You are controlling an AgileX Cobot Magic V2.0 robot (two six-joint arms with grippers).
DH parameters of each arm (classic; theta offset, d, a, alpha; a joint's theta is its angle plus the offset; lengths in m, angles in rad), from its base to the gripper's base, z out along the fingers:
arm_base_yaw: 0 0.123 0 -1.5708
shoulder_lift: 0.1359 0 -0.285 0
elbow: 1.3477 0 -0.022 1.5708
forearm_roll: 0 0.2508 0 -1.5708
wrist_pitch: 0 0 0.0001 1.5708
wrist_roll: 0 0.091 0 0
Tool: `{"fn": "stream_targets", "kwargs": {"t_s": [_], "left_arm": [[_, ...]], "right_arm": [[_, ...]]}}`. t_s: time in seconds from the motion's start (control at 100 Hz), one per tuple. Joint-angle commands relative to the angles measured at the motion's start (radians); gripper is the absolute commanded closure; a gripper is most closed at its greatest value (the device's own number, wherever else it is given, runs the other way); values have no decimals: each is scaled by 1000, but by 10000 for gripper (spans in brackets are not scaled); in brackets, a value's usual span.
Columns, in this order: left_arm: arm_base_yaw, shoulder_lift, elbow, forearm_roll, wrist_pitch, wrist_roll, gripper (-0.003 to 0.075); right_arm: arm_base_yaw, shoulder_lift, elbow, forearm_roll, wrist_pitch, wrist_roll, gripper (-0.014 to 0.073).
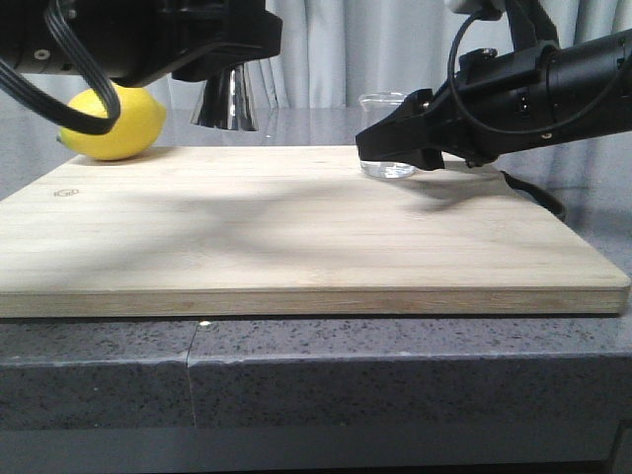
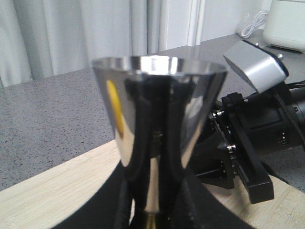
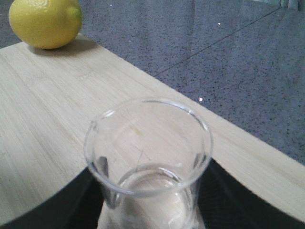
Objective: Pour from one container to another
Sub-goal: 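Bring the beaker back down onto the board with the right gripper, then open the right gripper and withdraw it from the beaker, then lower the jigger onto the board with the left gripper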
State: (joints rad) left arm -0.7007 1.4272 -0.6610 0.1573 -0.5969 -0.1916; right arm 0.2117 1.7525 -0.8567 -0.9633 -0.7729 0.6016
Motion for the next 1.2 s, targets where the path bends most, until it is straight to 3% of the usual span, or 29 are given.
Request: {"fn": "stream_targets", "kwargs": {"t_s": [0.0,0.19,0.47,0.85,1.19], "left_arm": [[-6,-26,-28,-9,-87,-7,739],[-6,-26,-28,-9,-87,-7,739],[-6,-26,-28,-9,-87,-7,739],[-4,-26,-7,-11,-107,-7,740],[35,-5,77,-26,-296,-7,740]], "right_arm": [[-5,-36,-23,20,-54,-6,220],[-5,-38,-25,22,-85,-6,210],[-5,-38,-36,116,-102,-6,21],[-5,-49,-197,116,-168,-6,19],[-5,-165,-281,116,-188,-6,19]]}}
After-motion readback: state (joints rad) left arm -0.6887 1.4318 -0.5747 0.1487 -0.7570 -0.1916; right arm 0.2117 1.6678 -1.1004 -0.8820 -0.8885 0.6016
